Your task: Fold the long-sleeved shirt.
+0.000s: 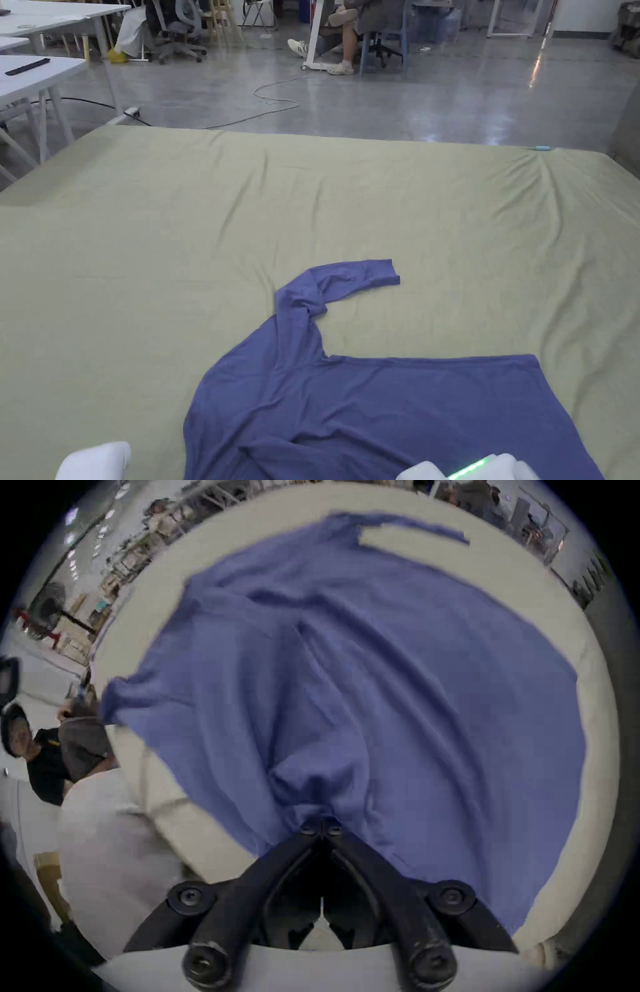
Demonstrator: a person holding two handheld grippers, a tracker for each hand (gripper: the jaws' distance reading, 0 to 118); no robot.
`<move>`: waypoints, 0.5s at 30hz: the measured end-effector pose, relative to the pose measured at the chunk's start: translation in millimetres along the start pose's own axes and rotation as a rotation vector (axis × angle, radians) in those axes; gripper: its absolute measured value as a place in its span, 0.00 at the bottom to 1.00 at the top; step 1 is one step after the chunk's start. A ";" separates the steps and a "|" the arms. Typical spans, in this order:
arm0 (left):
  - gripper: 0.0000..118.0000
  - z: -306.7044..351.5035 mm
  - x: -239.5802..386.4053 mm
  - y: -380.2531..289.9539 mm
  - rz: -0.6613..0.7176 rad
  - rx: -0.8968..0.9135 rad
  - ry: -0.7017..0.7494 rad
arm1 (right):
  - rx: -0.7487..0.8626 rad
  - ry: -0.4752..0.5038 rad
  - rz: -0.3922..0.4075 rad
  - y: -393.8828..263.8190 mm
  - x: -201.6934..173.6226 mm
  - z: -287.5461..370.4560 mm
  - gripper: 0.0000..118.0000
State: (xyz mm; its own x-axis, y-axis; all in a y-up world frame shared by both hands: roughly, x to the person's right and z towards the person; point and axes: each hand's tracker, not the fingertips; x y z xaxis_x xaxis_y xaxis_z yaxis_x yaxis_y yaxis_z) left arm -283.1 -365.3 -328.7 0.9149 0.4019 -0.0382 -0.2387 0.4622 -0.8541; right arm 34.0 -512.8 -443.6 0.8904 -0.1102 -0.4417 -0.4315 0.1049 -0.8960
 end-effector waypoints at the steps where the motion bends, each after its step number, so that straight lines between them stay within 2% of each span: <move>1: 0.00 0.9 0.1 -0.3 0.000 0.001 0.000 | 0.019 0.031 -0.014 4.2 3.8 -1.7 0.00; 3: 0.00 2.2 0.1 -0.1 0.000 0.003 0.008 | -0.005 0.066 -0.086 13.1 11.3 12.9 0.04; 4: 0.00 2.8 -0.2 0.1 0.000 0.005 0.011 | -0.014 0.061 -0.081 15.0 12.7 19.2 0.19; 5: 0.00 3.3 -1.0 0.7 0.001 0.005 0.012 | 0.023 0.103 -0.055 11.9 14.9 35.3 0.26; 7: 0.00 3.9 -1.6 2.4 0.005 0.006 0.012 | 0.163 0.092 0.013 4.4 18.5 78.2 0.45; 8: 0.00 3.9 -1.7 2.5 0.004 0.007 0.013 | 0.237 0.065 0.026 -1.5 19.7 100.9 0.73; 9: 0.00 3.6 -1.7 2.7 -0.001 0.006 0.017 | 0.332 0.056 0.031 -12.3 19.4 130.4 0.89; 12: 0.00 -2.5 -1.4 2.9 -0.006 -0.002 0.026 | 0.541 0.118 -0.010 -41.1 29.5 185.8 0.89; 15: 0.00 -16.5 -1.3 3.7 0.006 -0.015 0.030 | 0.625 0.083 -0.110 -65.6 39.4 199.4 0.87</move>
State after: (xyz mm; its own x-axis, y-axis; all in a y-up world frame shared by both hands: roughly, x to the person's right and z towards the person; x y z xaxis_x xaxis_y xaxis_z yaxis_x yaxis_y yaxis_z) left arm -279.8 -377.2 -340.4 0.9230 0.3802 -0.0586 -0.2391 0.4478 -0.8615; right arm 126.4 -326.9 -393.0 0.8998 -0.2268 -0.3728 -0.1497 0.6421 -0.7519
